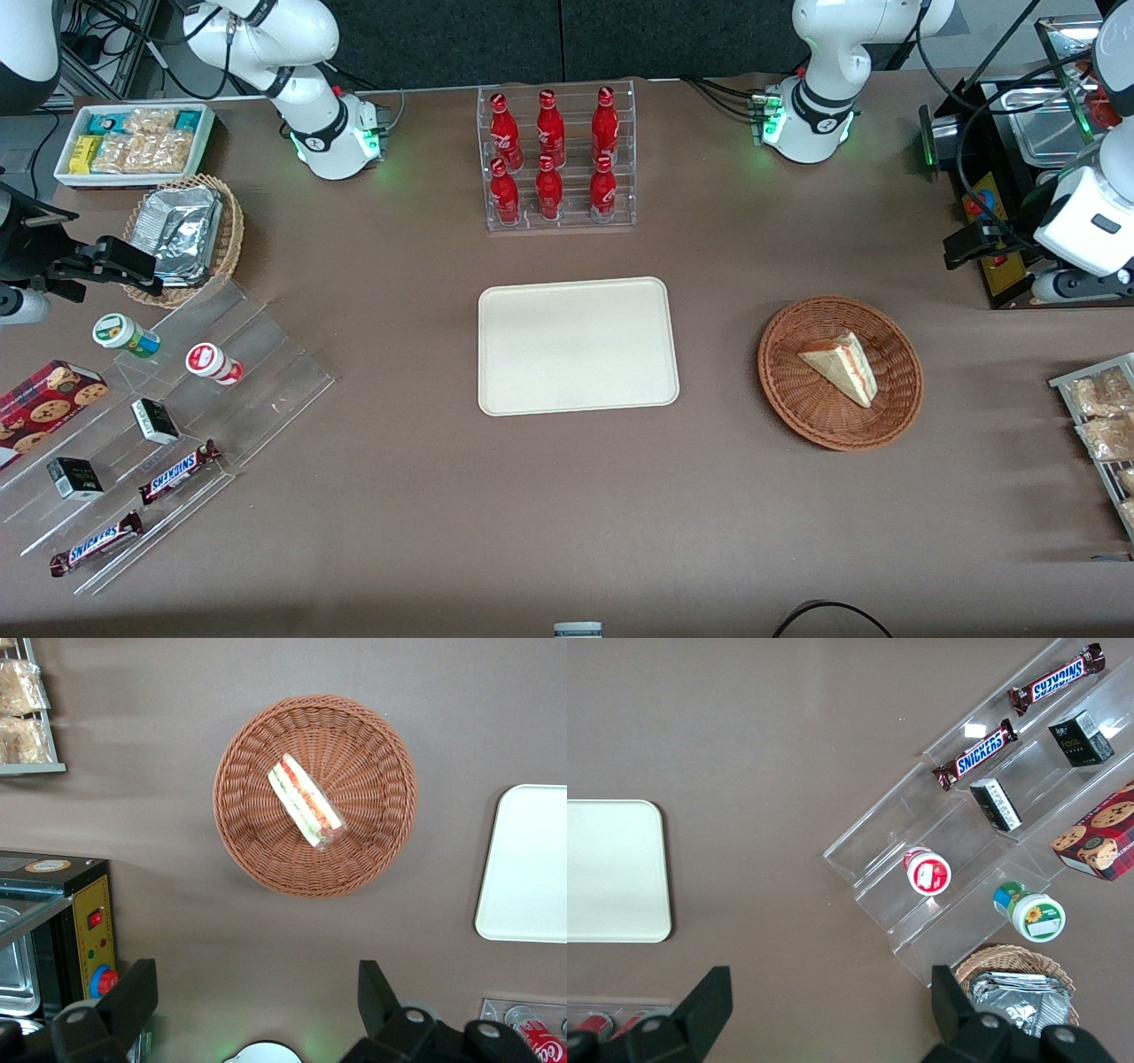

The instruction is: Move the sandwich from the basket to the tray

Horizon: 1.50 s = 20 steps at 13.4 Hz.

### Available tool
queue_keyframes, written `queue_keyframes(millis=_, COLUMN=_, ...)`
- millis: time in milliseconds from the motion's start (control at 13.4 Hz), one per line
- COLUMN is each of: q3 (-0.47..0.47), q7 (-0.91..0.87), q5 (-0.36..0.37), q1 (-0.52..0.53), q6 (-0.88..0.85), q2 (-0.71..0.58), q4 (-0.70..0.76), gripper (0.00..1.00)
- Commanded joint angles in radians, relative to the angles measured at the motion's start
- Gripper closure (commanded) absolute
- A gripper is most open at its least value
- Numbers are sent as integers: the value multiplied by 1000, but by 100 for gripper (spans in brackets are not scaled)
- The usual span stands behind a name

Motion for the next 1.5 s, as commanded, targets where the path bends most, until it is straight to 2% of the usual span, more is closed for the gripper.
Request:
queue_keyframes(millis=0, q3=9, q7=14, q5=-7, q1=-10, q6=-20, q2=8, q4=20, gripper=0)
queue_keyframes(millis=299, q3=6, q7=17, q5=-9, q1=-10, q6=-2, q2=8, q4=-32, gripper=0)
queue_keyframes(millis=599, q3=6, q7=3, q5=-9, q1=-10, q6=102, q2=5, q4=-190, gripper=0)
queue_keyframes(millis=823, q3=5, q7=-28, q5=-9, q1=-10, q6=266, q2=1, q4=-316, gripper=0)
queue_keyframes(millis=1422, q3=-52, q7=-341, q5=-10, q1=-12, q6=695, q2=21, q4=-555, gripper=0)
